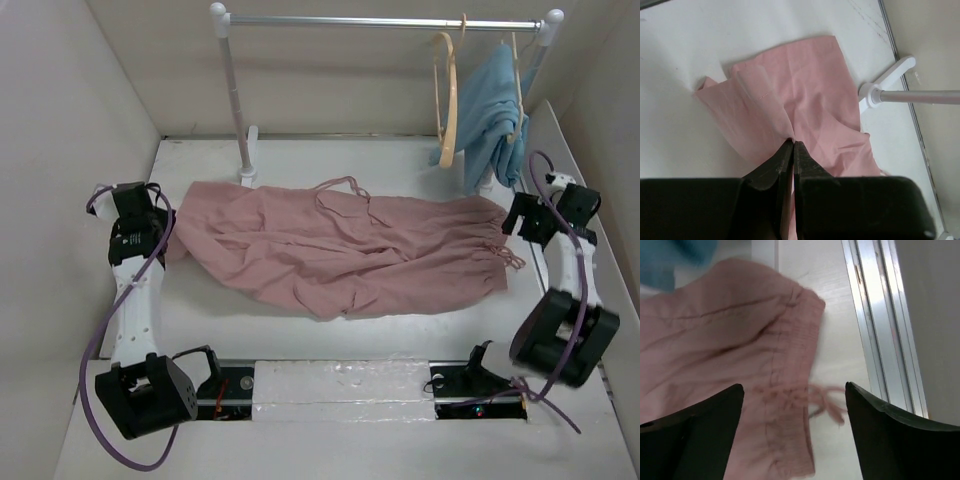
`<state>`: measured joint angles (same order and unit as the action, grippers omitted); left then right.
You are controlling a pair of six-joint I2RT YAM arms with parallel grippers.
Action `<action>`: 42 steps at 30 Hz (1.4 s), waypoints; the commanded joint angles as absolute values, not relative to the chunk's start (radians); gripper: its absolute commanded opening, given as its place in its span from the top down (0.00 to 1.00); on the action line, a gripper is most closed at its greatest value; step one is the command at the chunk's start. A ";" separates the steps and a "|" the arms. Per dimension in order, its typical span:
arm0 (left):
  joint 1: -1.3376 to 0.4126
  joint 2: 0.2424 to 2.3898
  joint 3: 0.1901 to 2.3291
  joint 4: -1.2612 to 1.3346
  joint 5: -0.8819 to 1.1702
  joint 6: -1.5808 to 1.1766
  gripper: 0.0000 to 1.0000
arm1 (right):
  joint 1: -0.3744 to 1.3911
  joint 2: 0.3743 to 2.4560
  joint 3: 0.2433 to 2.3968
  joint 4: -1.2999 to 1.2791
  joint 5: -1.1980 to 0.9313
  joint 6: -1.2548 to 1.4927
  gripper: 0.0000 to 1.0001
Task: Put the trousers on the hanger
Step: Flatten out the trousers at the center of the board.
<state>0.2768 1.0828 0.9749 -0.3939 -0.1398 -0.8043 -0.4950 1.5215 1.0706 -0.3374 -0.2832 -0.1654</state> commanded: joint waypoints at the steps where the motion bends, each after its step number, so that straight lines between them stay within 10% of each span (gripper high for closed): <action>1: 0.281 1.069 1.017 -0.368 -0.094 -0.819 1.00 | -0.535 1.269 0.910 -0.462 -0.187 -0.069 0.15; 2: 0.281 1.068 1.008 -0.354 -0.069 -0.827 1.00 | -0.593 1.117 0.730 -0.469 -0.187 -0.039 0.35; 6: 0.281 1.069 0.996 -0.351 -0.066 -0.821 1.00 | -0.637 0.993 0.586 -0.489 -0.189 -0.047 0.44; 12: 0.261 1.068 0.980 -0.348 -0.086 -0.808 1.00 | -0.719 1.031 0.491 -0.411 -0.319 -0.054 0.24; 29: 0.261 1.052 0.982 -0.368 -0.130 -0.796 1.00 | -0.742 1.167 0.460 -0.185 -0.410 -0.020 0.26; 36: 0.261 1.054 0.989 -0.376 -0.178 -0.789 1.00 | -0.752 1.301 0.472 -0.256 -0.391 -0.078 0.90; 42: 0.261 1.094 1.072 -0.486 -0.377 -0.768 1.00 | -0.644 1.063 0.636 -0.659 -0.287 -0.227 1.00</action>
